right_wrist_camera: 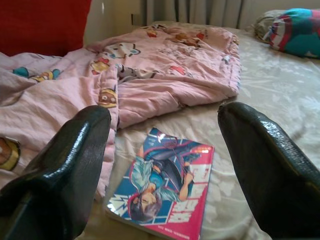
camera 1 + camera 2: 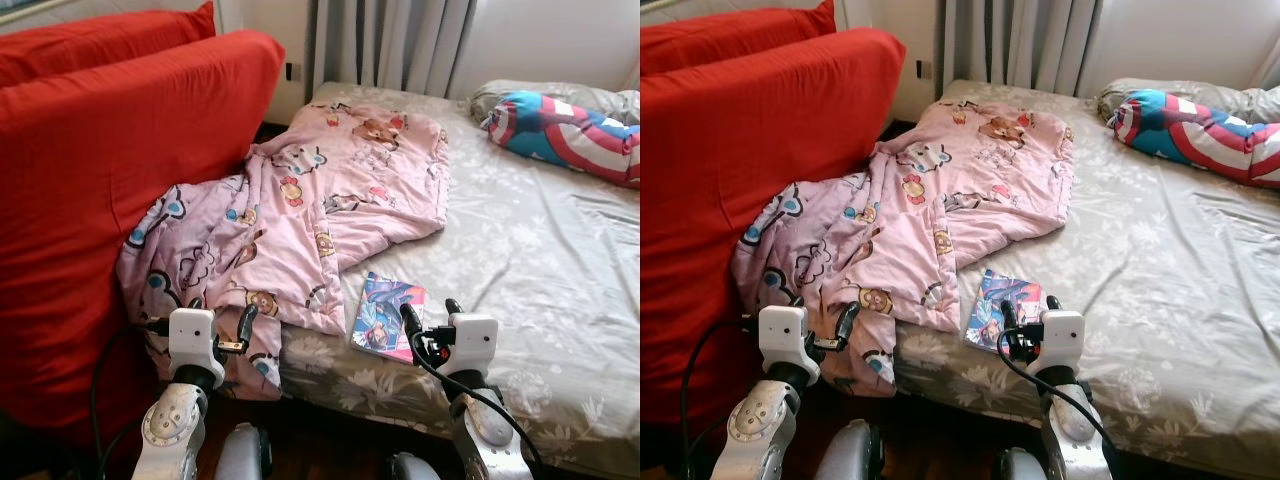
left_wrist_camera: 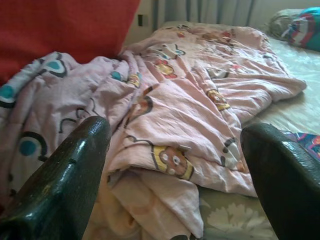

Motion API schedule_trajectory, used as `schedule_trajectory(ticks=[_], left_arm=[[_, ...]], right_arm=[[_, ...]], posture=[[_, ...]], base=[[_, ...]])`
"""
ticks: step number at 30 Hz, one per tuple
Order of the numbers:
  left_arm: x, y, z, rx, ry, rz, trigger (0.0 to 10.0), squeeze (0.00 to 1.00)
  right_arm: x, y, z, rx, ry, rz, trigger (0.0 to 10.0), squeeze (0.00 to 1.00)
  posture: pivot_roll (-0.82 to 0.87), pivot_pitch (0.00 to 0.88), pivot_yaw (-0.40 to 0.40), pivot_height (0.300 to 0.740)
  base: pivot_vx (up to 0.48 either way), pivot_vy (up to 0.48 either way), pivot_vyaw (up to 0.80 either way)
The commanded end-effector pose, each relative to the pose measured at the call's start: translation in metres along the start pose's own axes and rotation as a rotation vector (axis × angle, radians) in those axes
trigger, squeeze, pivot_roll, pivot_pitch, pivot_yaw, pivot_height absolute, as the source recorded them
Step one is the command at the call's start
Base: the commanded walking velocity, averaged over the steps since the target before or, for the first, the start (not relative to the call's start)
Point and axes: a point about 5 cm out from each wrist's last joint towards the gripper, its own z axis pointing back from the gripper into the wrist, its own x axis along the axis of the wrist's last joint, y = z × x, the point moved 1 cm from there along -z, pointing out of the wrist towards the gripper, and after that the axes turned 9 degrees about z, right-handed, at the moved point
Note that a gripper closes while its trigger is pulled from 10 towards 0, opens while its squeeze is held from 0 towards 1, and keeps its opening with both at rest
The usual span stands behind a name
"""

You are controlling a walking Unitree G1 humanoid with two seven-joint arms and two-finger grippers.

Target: Clean up the room

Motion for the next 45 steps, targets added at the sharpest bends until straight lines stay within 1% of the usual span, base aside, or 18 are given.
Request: schedule_trajectory(ticks=[1, 12, 15, 23, 28, 34, 40, 45], left_arm=[[-0.0002, -0.0010, -0.0004, -0.005, 0.005, 0.011, 10.0, 0.00], [0.0000, -0.0013, -0.0004, -0.006, 0.005, 0.010, 10.0, 0.00], [-0.0002, -0.0022, -0.0004, -0.015, 0.008, 0.016, 10.0, 0.00], [-0.0001, -0.0030, -0.0011, -0.020, 0.009, 0.015, 10.0, 0.00], [0.0016, -0.0044, -0.0037, -0.025, 0.004, 0.021, 10.0, 0.00], [0.0020, -0.0051, -0.0045, -0.028, 0.002, 0.023, 10.0, 0.00], [0.0022, -0.0053, -0.0052, -0.030, 0.002, 0.025, 10.0, 0.00], [0.0023, -0.0053, -0.0055, -0.034, 0.003, 0.024, 10.0, 0.00]], right_arm=[[-0.0010, -0.0012, 0.0012, -0.004, 0.002, 0.000, 10.0, 0.00], [-0.0017, -0.0003, 0.0014, 0.001, 0.013, 0.003, 10.0, 0.00], [-0.0043, 0.0020, 0.0020, 0.015, 0.024, 0.005, 10.0, 0.00], [-0.0084, 0.0013, 0.0023, 0.009, 0.037, 0.010, 10.0, 0.00], [-0.0078, 0.0018, 0.0023, 0.019, 0.032, 0.027, 10.0, 0.00], [-0.0052, 0.0015, 0.0026, 0.016, 0.010, 0.034, 10.0, 0.00], [-0.0068, 0.0001, 0.0023, 0.006, 0.026, 0.015, 10.0, 0.00], [-0.0072, 0.0019, 0.0024, 0.020, 0.028, 0.029, 10.0, 0.00]], posture=[[-0.04, 0.069, -0.048, 0.602], [-0.04, 0.071, -0.049, 0.602], [-0.04, 0.072, -0.049, 0.602], [-0.04, 0.074, -0.048, 0.602], [-0.04, 0.073, -0.049, 0.602], [-0.04, 0.073, -0.051, 0.602], [-0.04, 0.073, -0.051, 0.602], [-0.04, 0.073, -0.050, 0.602]], base=[[0.000, 0.000, 0.00], [0.000, 0.000, 0.00], [0.000, 0.000, 0.00], [0.000, 0.000, 0.00], [0.306, 0.000, 0.00], [0.335, 0.000, 0.68], [0.342, 0.000, 0.00], [0.351, 0.000, 0.00]])
